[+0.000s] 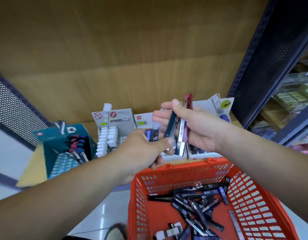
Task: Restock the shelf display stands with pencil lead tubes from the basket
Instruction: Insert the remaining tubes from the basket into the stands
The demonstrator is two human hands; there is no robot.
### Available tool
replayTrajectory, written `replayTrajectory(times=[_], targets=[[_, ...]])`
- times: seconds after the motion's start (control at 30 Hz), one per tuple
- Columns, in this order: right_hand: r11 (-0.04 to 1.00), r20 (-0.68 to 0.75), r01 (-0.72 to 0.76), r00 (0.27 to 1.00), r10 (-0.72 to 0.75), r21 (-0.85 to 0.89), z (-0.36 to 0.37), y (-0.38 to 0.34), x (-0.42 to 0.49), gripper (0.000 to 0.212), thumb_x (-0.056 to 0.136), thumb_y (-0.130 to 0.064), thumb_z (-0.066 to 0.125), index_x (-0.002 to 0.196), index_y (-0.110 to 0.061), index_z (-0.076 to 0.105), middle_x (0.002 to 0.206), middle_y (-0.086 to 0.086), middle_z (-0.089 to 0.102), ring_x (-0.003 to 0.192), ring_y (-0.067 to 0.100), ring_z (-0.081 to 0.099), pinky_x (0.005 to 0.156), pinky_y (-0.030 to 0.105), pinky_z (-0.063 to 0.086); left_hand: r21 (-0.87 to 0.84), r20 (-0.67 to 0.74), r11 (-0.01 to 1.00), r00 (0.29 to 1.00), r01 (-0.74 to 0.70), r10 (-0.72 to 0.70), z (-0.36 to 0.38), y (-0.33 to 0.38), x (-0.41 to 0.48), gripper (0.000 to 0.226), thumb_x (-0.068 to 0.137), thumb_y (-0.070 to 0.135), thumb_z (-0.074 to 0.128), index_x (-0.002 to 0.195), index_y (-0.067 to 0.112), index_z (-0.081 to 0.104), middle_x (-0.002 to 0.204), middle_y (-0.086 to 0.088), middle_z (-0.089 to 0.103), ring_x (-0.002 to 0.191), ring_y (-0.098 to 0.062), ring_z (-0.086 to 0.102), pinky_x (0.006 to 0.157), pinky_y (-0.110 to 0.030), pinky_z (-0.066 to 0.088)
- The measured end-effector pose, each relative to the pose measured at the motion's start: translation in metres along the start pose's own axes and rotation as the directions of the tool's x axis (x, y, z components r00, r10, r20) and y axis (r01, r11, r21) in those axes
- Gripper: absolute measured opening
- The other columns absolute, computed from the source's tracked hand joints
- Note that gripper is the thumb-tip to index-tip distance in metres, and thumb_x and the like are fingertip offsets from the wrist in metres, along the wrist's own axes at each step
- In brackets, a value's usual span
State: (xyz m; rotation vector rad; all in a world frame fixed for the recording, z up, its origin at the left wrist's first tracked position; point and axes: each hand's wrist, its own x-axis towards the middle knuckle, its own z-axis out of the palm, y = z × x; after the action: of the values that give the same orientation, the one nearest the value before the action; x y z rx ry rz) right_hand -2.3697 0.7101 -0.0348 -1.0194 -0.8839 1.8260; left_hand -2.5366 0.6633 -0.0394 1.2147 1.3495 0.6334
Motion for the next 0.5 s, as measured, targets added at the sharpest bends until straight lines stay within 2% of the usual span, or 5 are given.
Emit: replayTrajectory(times=[0.07, 0.13, 0.2, 0.3, 0.5], targets=[[0.987, -0.12, 0.001, 0.993, -0.02, -0.162, 0.014, -0.002, -0.001, 0.038, 0.109, -0.031, 0.05, 0.129, 0.0, 0.057, 0.111, 0.022, 0.075, 0.099, 0.03, 0.077, 0.092, 0.049, 0.061, 0.027, -0.017, 1.0, 1.0, 0.007, -0.007, -0.02, -0.002, -0.011, 0.016, 0.098, 0.024, 0.07, 0.101, 0.008, 0.071, 0.085, -0.008, 0.078, 0.051, -0.015, 0.054, 0.05, -0.028, 0.043], [0.948, -0.231, 0.003, 0.969, -0.081, -0.319, 0.026, -0.006, -0.005, 0.032, 0.108, -0.031, 0.054, 0.121, -0.002, 0.06, 0.104, 0.022, 0.077, 0.071, 0.025, 0.074, 0.064, 0.04, 0.062, 0.038, -0.024, 0.999, 1.0, 0.004, -0.003, -0.042, -0.006, -0.023, 0.015, 0.098, 0.024, 0.069, 0.101, 0.01, 0.068, 0.086, -0.008, 0.078, 0.052, -0.016, 0.055, 0.05, -0.028, 0.043], [0.909, -0.242, 0.005, 0.963, -0.116, -0.418, 0.038, -0.008, -0.012, 0.024, 0.106, -0.032, 0.058, 0.11, -0.01, 0.064, 0.092, 0.014, 0.078, 0.049, 0.018, 0.047, 0.045, 0.028, 0.037, 0.05, -0.011, 0.999, 1.0, -0.009, 0.01, -0.064, -0.007, -0.035, 0.022, 0.098, 0.025, 0.069, 0.106, 0.005, 0.063, 0.087, -0.01, 0.078, 0.053, -0.017, 0.055, 0.048, -0.027, 0.043], [0.899, -0.135, 0.028, 0.986, -0.096, -0.436, 0.061, -0.005, -0.025, 0.02, 0.104, -0.03, 0.062, 0.103, -0.01, 0.063, 0.081, 0.01, 0.069, 0.048, 0.016, 0.027, 0.046, 0.025, 0.023, 0.064, 0.005, 0.998, 1.0, -0.03, 0.029, -0.086, -0.007, -0.054, 0.017, 0.097, 0.025, 0.071, 0.101, 0.014, 0.058, 0.088, -0.012, 0.079, 0.054, -0.017, 0.054, 0.048, -0.027, 0.042], [0.941, -0.027, 0.101, 0.993, -0.115, -0.324, 0.118, 0.0, -0.049, 0.018, 0.105, -0.018, 0.058, 0.113, -0.004, 0.063, 0.086, 0.011, 0.067, 0.043, 0.014, 0.027, 0.044, 0.023, 0.022, 0.102, -0.057, 0.992, 0.996, -0.069, 0.075, -0.122, -0.007, -0.106, 0.013, 0.097, 0.025, 0.071, 0.091, 0.016, 0.063, 0.088, -0.01, 0.078, 0.057, -0.018, 0.054, 0.052, -0.029, 0.043]])
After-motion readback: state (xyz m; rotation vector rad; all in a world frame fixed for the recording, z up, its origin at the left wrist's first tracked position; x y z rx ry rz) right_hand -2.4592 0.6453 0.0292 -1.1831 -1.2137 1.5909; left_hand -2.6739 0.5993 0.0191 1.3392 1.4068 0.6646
